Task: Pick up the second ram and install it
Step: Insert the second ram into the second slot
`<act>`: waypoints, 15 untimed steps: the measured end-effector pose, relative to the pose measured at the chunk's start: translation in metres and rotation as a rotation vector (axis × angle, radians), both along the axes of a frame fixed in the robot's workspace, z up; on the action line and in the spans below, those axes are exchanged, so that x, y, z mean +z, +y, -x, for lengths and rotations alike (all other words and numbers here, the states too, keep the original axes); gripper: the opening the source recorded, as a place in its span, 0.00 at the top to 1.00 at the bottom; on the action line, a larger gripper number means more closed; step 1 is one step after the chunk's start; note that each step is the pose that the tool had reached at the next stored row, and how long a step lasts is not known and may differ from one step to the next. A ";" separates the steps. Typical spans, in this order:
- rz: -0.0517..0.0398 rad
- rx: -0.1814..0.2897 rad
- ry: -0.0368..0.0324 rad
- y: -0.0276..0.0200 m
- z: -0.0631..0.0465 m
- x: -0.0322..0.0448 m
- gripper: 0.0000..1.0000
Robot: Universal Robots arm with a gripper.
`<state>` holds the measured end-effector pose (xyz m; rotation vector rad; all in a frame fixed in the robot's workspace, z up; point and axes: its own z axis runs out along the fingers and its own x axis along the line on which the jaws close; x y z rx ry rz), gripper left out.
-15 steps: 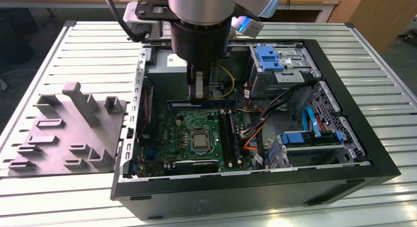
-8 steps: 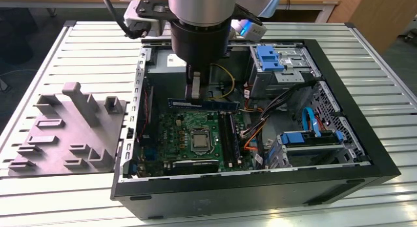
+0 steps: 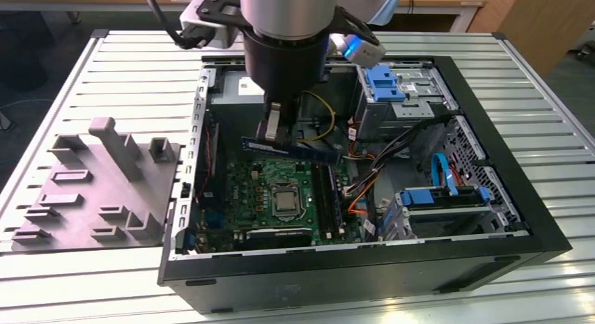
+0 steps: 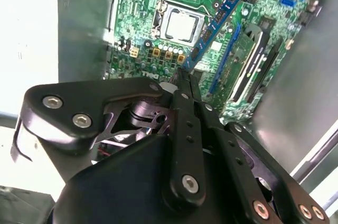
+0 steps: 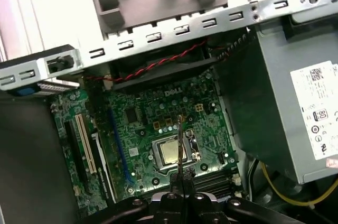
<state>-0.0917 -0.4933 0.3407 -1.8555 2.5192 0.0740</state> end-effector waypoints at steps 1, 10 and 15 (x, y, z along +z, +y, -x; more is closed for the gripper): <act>0.0000 -0.018 0.0000 0.0000 0.000 -0.0003 0.89; 0.0000 -0.181 0.0000 0.0000 0.000 -0.0023 0.89; 0.0000 -0.273 0.0000 0.0000 0.000 -0.0035 0.89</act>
